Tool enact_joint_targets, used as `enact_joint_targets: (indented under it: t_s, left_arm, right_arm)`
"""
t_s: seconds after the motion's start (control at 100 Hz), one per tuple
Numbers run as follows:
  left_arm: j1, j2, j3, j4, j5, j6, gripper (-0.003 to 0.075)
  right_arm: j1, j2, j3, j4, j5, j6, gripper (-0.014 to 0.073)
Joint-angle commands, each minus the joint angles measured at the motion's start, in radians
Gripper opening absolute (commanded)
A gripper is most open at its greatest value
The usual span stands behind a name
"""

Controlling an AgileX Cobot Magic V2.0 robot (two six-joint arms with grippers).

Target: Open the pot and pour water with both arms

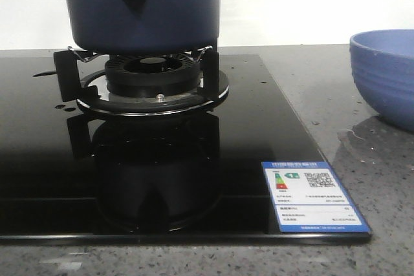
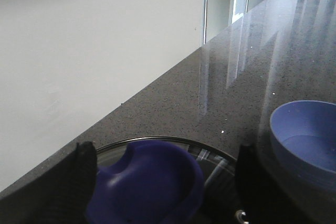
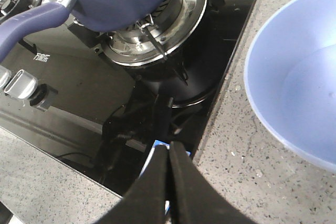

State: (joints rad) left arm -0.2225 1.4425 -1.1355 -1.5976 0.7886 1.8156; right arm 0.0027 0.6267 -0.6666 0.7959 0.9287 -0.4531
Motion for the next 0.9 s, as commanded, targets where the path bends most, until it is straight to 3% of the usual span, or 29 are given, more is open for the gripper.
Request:
enact_joint_targets:
  t_s: [0.0,0.14,0.42,0.89]
  left_arm:
    - [0.005,-0.01,-0.037,-0.055,-0.006,0.003,0.0498]
    - [0.005,0.011,-0.039,-0.062,-0.065,0.005,0.057]
    - [0.005,0.016,-0.039,-0.062,-0.103,0.012,0.0575]
    - [0.005,0.064,-0.039,-0.146,0.033,0.012,0.0563]
  right_arm:
    - [0.003,0.01,-0.033,0.033,-0.04,-0.016,-0.0069]
    - [0.003,0.01,-0.033,0.033,-0.04,-0.016,-0.0069]
    - [0.003,0.01,-0.033,0.033,-0.053,-0.016,-0.0069]
    - [0.003,0.01,-0.033,0.033,-0.066,-0.016,-0.0069]
